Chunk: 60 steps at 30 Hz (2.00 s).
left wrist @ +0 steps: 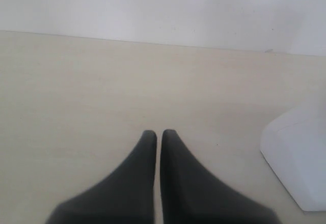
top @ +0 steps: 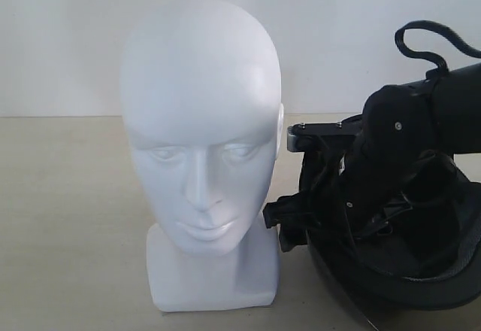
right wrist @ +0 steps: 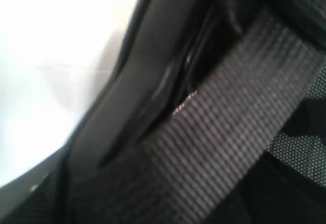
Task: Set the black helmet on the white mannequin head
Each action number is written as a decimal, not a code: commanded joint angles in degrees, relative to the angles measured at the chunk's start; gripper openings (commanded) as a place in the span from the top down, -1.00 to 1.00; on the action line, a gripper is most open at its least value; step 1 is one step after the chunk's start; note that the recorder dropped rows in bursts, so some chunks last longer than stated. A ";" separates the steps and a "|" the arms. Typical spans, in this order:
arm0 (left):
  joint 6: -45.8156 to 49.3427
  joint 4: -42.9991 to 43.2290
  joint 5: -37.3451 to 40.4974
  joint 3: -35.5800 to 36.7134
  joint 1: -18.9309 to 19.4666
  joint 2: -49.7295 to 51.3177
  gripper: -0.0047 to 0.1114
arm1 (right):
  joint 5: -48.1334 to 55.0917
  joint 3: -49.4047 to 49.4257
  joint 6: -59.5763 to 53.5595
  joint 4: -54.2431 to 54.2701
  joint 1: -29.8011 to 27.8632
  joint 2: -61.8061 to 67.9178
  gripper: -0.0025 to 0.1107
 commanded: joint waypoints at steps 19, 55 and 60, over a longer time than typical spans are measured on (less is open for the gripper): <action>0.24 0.09 -0.08 0.20 0.17 -0.21 0.84 | -8.08 -0.05 2.14 -5.14 0.00 4.16 -0.07; 0.24 0.09 -0.08 0.20 0.17 -0.21 0.84 | 1.35 -0.05 4.49 -3.52 -1.10 -9.77 0.96; 0.24 0.09 -0.08 0.20 0.17 -0.21 0.84 | 2.16 -0.05 4.63 -0.82 -1.10 -11.77 0.96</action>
